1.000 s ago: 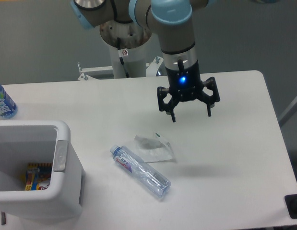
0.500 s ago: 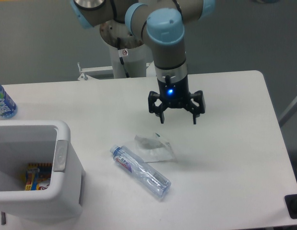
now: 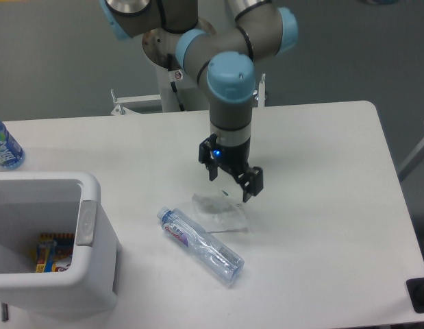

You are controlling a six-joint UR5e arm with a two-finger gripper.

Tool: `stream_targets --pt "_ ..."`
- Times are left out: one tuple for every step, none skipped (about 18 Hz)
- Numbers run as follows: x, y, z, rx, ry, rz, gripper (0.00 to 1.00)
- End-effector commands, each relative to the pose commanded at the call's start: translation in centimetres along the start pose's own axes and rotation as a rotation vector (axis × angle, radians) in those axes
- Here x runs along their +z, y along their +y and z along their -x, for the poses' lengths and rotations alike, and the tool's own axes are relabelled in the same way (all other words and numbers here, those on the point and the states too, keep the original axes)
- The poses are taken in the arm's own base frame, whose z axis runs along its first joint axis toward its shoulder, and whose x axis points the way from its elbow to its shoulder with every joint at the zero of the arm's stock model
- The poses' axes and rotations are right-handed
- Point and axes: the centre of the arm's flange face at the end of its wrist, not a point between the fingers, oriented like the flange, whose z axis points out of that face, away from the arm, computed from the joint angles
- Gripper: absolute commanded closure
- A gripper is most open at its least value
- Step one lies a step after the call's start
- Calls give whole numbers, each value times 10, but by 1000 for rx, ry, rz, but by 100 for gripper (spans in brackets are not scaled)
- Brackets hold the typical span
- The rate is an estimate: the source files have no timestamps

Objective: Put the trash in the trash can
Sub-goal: 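Lower the gripper onto the plastic bag and close on it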

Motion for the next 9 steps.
stream_targets --pt "3 0 -1 1 5 1 0" --pt "7 -1 -2 2 11 2 0" --pt "15 -5 -5 13 25 7 0" --pt "23 -8 -7 18 38 14 0" --pt "29 -9 -7 21 41 16 0" --pt "31 -10 -7 23 37 15 0" --pt "36 -9 -8 21 40 18 0" --pt "39 -8 -10 22 43 19 0" --pt "40 -7 -11 22 42 22 1"
